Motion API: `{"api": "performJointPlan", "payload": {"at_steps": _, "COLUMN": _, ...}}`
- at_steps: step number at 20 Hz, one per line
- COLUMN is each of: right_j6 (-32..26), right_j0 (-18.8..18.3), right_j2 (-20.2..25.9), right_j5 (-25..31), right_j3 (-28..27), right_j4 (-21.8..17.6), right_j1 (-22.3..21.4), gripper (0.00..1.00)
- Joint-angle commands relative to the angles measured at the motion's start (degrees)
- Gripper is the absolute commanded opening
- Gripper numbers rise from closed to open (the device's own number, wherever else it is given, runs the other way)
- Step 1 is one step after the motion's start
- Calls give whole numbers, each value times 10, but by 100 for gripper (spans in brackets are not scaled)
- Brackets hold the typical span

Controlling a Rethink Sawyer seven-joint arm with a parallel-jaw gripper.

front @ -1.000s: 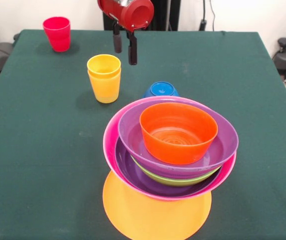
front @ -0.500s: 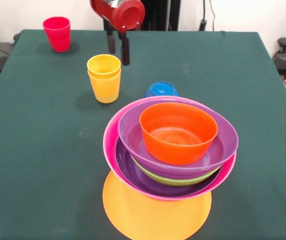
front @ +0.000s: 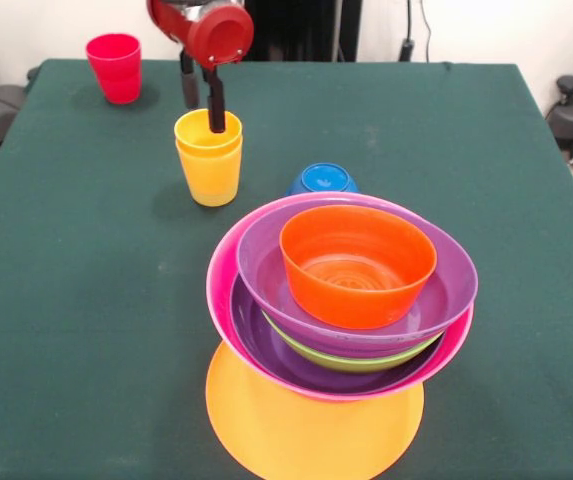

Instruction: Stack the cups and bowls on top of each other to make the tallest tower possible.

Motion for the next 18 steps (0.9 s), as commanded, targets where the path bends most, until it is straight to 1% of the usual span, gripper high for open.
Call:
{"api": "performJointPlan", "payload": {"at_steps": 1, "right_j6": -106, "right_j0": -6, "right_j2": 57, "right_j5": -35, "right_j3": 35, "right_j4": -53, "right_j1": 54, "gripper": 100}}
{"api": "performJointPlan", "payload": {"at_steps": 9, "right_j6": -82, "right_j0": -15, "right_j2": 67, "right_j5": -65, "right_j3": 54, "right_j4": -65, "right_j1": 72, "gripper": 100}}
{"api": "performJointPlan", "payload": {"at_steps": 18, "right_j6": -76, "right_j0": -21, "right_j2": 67, "right_j5": -79, "right_j3": 58, "right_j4": -78, "right_j1": 85, "gripper": 100}}
